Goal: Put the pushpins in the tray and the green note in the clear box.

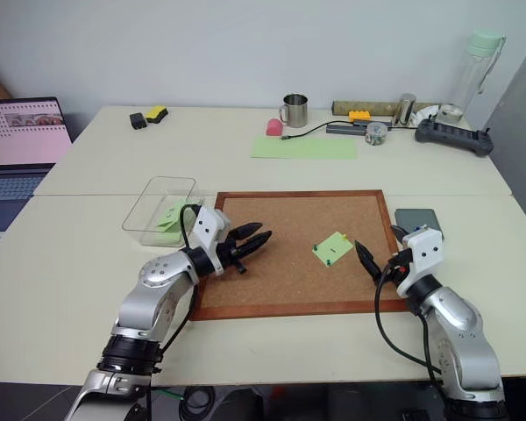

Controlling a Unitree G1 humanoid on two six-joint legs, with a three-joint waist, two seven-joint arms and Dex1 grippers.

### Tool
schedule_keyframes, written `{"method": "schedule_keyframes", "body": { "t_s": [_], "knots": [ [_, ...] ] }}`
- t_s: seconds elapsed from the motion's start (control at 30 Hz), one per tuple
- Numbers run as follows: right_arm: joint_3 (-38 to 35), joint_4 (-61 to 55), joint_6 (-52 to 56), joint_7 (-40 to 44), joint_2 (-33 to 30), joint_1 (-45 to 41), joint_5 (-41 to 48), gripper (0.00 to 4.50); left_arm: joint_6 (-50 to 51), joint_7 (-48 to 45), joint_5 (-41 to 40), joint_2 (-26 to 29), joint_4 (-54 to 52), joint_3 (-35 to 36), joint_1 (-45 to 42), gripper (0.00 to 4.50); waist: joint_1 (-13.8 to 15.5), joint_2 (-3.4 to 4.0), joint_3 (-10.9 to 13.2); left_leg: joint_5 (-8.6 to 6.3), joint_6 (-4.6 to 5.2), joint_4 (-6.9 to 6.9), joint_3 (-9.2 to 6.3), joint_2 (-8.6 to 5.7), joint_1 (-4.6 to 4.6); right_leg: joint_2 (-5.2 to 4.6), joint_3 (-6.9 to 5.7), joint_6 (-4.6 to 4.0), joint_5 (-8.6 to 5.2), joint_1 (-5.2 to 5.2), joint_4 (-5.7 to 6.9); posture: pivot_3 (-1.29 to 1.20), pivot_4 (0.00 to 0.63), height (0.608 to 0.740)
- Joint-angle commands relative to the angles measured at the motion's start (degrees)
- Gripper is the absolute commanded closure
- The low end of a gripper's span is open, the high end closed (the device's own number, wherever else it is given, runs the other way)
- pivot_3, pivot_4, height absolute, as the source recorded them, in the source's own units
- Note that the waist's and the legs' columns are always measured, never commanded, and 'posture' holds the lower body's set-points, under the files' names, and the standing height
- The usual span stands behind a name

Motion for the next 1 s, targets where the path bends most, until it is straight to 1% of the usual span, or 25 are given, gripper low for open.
{"method": "schedule_keyframes", "body": {
  "t_s": [0.03,0.1,0.13,0.43,0.6,0.73,1.0],
  "knots": [
    [0.55,-0.56,-0.23,0.3,-0.21,-1.33,0.16,0.0,-0.01,-1.14,-0.91,0.69,-3.47,-0.13,0.08,4.0,0.0,0.0,0.0,0.0,0.0,0.0,0.0,0.0,0.0,0.0,0.0,0.0,0.0,0.0,0.0,0.0,0.15,0.74],
    [0.82,-0.16,-0.42,0.08,-0.18,-1.77,-0.21,0.0,0.35,-1.62,-0.98,0.76,-3.81,-0.25,0.31,4.43,0.0,0.0,0.0,0.0,0.0,0.0,0.0,0.0,0.0,0.0,0.0,0.0,0.0,0.0,0.0,0.0,0.15,0.74],
    [0.86,0.09,-0.53,-0.19,-0.1,-2.02,-0.46,0.0,0.49,-1.78,-0.96,0.8,-4.04,-0.36,0.47,4.49,0.01,0.0,0.0,0.0,0.0,0.0,0.0,0.0,0.0,0.0,0.0,0.0,0.0,0.0,0.0,0.0,0.15,0.74],
    [2.54,1.48,0.24,-0.34,0.09,-4.11,-1.34,0.0,1.89,-2.38,-0.13,0.44,-3.2,-2.22,0.74,4.49,0.02,0.0,0.0,0.0,0.0,0.0,0.0,0.0,0.0,0.0,0.0,0.0,0.0,0.0,0.0,0.0,0.15,0.74],
    [4.27,3.17,1.03,-0.13,-0.11,-5.89,-2.18,0.0,2.38,-2.82,5.14,1.65,1.44,-7.63,2.32,4.49,-0.08,0.0,0.0,0.0,0.0,0.0,0.01,-0.01,0.01,0.0,0.01,0.0,0.0,0.0,0.0,0.0,0.15,0.74],
    [5.27,4.61,1.88,-0.13,0.13,-7.83,-2.38,0.0,3.2,-3.36,6.63,1.98,2.82,-9.62,2.71,4.49,-0.05,0.12,-0.11,0.0,0.01,-0.01,0.0,-0.01,0.05,0.0,0.01,0.0,0.0,0.03,-0.01,0.0,0.15,0.74],
    [7.97,10.82,3.16,1.8,0.46,-11.85,-3.22,0.0,2.35,-3.43,6.31,1.59,3.23,-9.62,2.34,4.49,0.0,0.16,-0.17,0.0,0.01,0.01,0.01,-0.02,0.08,0.0,0.02,0.0,0.0,0.07,0.0,0.0,0.15,0.74]
  ]
}}
